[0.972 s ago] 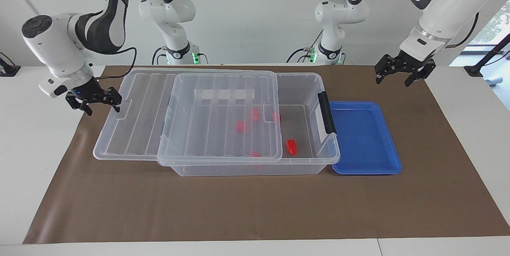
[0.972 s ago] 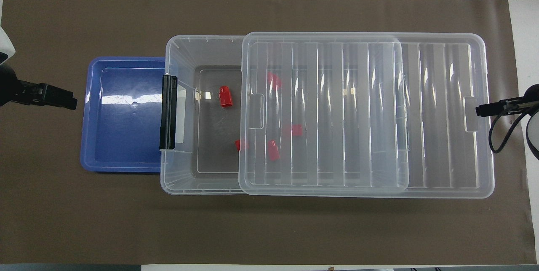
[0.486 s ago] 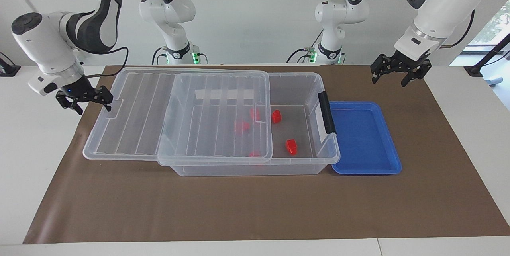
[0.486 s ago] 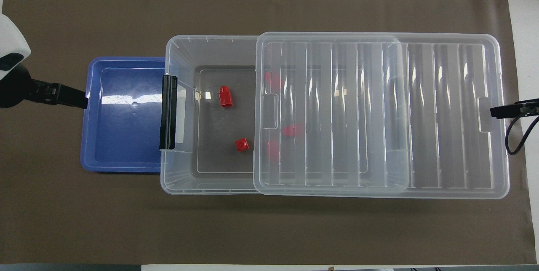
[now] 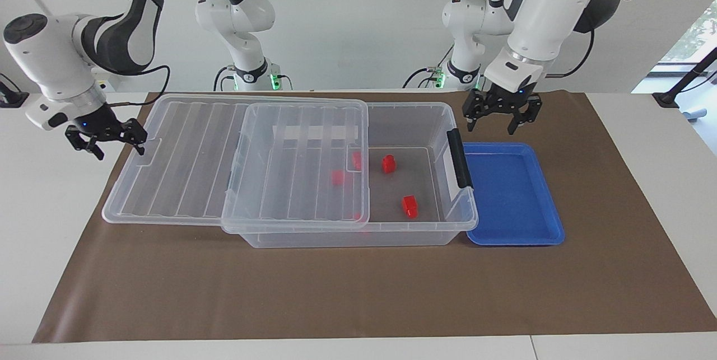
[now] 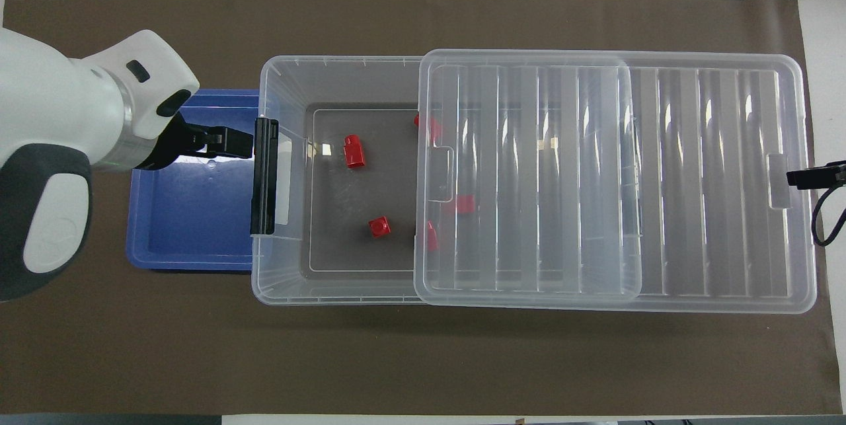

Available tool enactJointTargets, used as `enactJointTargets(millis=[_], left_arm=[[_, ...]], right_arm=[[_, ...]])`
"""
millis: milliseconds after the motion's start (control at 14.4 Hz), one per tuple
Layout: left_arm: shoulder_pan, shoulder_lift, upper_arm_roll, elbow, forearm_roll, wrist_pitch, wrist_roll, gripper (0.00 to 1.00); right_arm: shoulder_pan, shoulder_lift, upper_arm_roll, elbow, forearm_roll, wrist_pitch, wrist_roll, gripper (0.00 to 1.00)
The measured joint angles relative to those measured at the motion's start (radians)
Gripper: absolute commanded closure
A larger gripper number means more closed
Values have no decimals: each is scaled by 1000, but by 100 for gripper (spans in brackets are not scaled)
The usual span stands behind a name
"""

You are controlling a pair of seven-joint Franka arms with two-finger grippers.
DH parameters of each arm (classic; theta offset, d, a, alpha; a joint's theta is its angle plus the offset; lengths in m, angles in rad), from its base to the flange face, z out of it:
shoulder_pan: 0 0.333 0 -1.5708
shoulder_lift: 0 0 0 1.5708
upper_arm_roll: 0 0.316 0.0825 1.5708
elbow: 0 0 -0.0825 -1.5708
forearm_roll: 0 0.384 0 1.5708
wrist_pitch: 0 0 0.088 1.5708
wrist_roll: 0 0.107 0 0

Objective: Place red block in blue tray from box
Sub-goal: 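Reach the left gripper into the opened box toward a red block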

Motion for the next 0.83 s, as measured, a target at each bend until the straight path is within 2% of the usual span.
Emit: enactJointTargets(millis=[208, 556, 833], left_arm=[[-82, 27, -1, -46, 26, 85, -127, 0], [-182, 166, -1, -55, 76, 230, -322, 2], [-198, 266, 0, -56, 103, 345, -371, 7]], right_arm=[[0, 0, -13, 0, -2, 0, -12, 0], [5, 1, -15, 19, -5, -15, -20, 0], [45, 20, -10, 142, -5, -165, 6, 0]])
